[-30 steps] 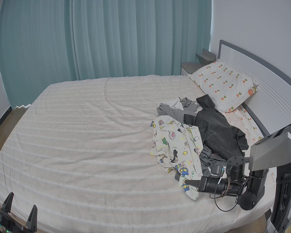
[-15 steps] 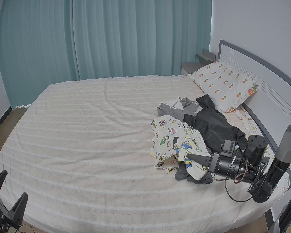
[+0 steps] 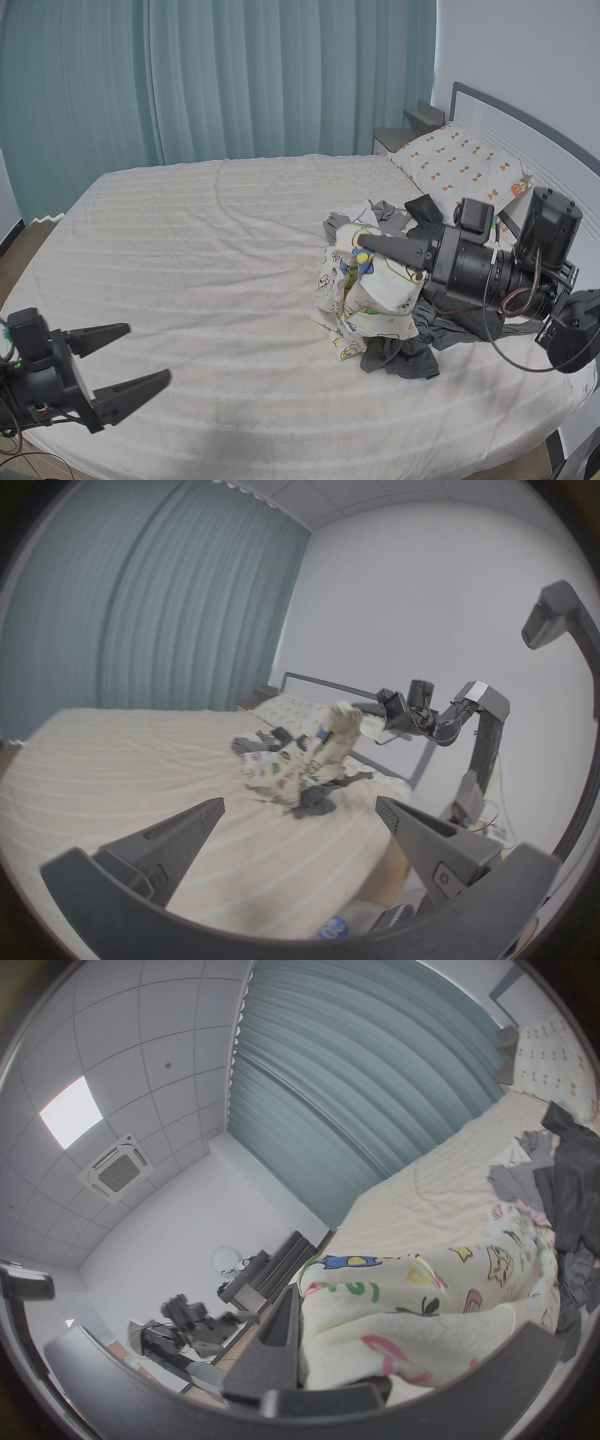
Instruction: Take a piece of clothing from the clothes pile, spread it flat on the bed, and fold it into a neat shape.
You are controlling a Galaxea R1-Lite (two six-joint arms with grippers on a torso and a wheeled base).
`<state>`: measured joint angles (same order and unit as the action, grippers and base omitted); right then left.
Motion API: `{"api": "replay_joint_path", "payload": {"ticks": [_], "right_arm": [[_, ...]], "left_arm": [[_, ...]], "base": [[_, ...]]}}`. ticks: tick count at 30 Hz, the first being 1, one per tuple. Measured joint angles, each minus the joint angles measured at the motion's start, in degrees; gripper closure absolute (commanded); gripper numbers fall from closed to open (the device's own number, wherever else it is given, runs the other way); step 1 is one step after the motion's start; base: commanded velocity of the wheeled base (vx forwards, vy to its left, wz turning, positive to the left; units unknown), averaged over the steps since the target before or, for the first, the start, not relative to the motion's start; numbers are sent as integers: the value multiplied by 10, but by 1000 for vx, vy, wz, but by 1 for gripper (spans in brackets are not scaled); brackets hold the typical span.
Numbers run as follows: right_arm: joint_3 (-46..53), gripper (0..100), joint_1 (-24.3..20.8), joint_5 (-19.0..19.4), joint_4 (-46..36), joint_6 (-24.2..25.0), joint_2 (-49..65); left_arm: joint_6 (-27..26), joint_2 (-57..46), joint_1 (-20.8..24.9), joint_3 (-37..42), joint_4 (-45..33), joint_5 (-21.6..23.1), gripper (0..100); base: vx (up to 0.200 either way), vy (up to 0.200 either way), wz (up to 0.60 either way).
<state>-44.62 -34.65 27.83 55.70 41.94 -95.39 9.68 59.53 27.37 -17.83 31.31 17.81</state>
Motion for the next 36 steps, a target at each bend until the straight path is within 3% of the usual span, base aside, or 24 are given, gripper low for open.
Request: {"api": "replay_joint_path", "payload": {"ticks": [8,28,36], "right_arm": [[-134,100,-46,-12,-113,4,28],[-177,100,-77,-23,-124,5,40],[-178,100,-77,-23,-124,9,44]], "left_arm": [[76,147,94,0,103,-14,0],[85,341,169,19,262,-97,0],[86,413,174,9,342,-189,0]], "base": [[0,0,0],[0,0,0],[0,0,0]]}}
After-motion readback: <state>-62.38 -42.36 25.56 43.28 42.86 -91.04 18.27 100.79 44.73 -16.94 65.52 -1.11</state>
